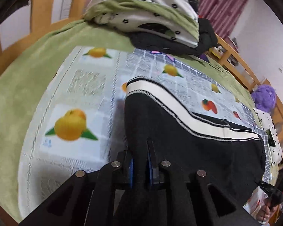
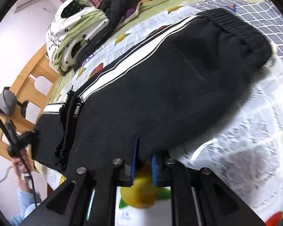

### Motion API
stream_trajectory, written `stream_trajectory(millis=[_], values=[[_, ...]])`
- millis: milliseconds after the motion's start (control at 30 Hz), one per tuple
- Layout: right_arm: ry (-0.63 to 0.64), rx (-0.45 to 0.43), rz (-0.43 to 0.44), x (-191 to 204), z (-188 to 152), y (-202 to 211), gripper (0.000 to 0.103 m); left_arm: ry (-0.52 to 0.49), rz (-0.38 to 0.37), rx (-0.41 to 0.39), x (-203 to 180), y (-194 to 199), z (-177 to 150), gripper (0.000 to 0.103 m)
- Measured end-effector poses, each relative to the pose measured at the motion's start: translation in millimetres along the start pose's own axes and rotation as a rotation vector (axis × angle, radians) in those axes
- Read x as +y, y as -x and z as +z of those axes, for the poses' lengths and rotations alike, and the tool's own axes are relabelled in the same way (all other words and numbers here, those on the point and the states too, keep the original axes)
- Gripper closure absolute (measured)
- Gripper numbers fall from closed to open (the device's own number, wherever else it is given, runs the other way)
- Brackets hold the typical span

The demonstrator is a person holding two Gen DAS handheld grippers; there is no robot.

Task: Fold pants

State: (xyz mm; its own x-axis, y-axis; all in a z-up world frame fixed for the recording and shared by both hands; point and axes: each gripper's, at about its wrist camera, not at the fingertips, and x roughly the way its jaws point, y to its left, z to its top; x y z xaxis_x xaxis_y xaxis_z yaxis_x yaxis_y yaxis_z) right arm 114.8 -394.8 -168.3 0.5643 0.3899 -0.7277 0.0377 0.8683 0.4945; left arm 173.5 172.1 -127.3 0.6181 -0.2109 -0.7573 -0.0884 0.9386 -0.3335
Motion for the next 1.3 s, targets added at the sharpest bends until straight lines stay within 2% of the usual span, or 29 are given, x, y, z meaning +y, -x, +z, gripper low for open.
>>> stream_trajectory(millis=[33,100,133,167,233,400,467,500,533,600,633,667,700,733,767,833,900,967,1000,1033,1067,1133,1233,1300], values=[[0.008,-0.020,-0.011,-2,-1,9,0.080,0.006,0.022,0.004,2,-1,-2,0.078],[0.025,-0.082,-0.060,-8,0,29,0.066,-0.007,0.075,0.023,4,-1,-9,0.062],[0.022,-0.121,-0.086,-12,3,37,0.062,-0.014,0.087,0.024,4,0,-12,0.059],[0.010,-0.159,-0.105,-18,6,46,0.053,-0.020,0.086,0.025,7,3,-17,0.058],[-0.045,-0.196,-0.126,-33,18,49,0.051,-0.017,0.071,0.043,15,7,-28,0.049],[-0.177,-0.225,-0.155,-71,46,21,0.051,0.054,0.012,0.050,36,26,-63,0.040],[-0.224,-0.204,-0.164,-84,52,9,0.052,0.121,-0.037,0.048,46,30,-77,0.039],[-0.255,-0.194,-0.147,-88,55,-1,0.056,0.162,-0.083,0.053,50,28,-84,0.039],[-0.270,-0.196,-0.129,-89,58,-6,0.061,0.192,-0.127,0.049,53,26,-89,0.039],[-0.258,-0.186,-0.161,-84,65,-11,0.078,0.206,-0.134,0.011,50,21,-93,0.041],[-0.236,-0.187,-0.179,-80,67,-13,0.083,0.209,-0.122,-0.012,46,19,-92,0.045],[-0.202,-0.192,-0.198,-74,70,-13,0.089,0.193,-0.115,-0.035,41,16,-90,0.059],[-0.156,-0.199,-0.218,-67,74,-12,0.091,0.147,-0.084,-0.057,33,13,-84,0.084],[-0.126,-0.216,-0.221,-61,78,-8,0.091,0.108,-0.060,-0.072,26,13,-77,0.084],[-0.116,-0.254,-0.187,-59,83,4,0.091,0.087,-0.060,-0.094,20,16,-69,0.084],[-0.150,-0.281,-0.112,-66,88,19,0.091,0.096,-0.112,-0.123,16,20,-58,0.084],[-0.155,-0.248,-0.149,-73,87,17,0.085,0.098,-0.107,-0.110,13,19,-52,0.084],[-0.144,-0.144,-0.211,-79,80,1,0.075,0.101,-0.064,-0.056,16,11,-56,0.077],[-0.134,-0.042,-0.229,-85,72,-11,0.075,0.098,-0.035,-0.013,20,6,-61,0.068],[-0.119,-0.022,-0.215,-87,66,-11,0.077,0.093,-0.026,0.025,26,2,-67,0.061],[-0.089,-0.033,-0.219,-85,59,-3,0.076,0.094,-0.048,0.029,31,4,-73,0.060],[-0.007,-0.032,-0.277,-71,51,16,0.072,0.110,-0.087,0.004,41,15,-83,0.042],[0.089,-0.071,-0.295,-36,54,37,0.072,0.127,-0.078,-0.014,44,25,-88,0.039],[0.165,-0.084,-0.281,4,63,37,0.067,0.138,-0.078,-0.004,44,23,-89,0.039]])
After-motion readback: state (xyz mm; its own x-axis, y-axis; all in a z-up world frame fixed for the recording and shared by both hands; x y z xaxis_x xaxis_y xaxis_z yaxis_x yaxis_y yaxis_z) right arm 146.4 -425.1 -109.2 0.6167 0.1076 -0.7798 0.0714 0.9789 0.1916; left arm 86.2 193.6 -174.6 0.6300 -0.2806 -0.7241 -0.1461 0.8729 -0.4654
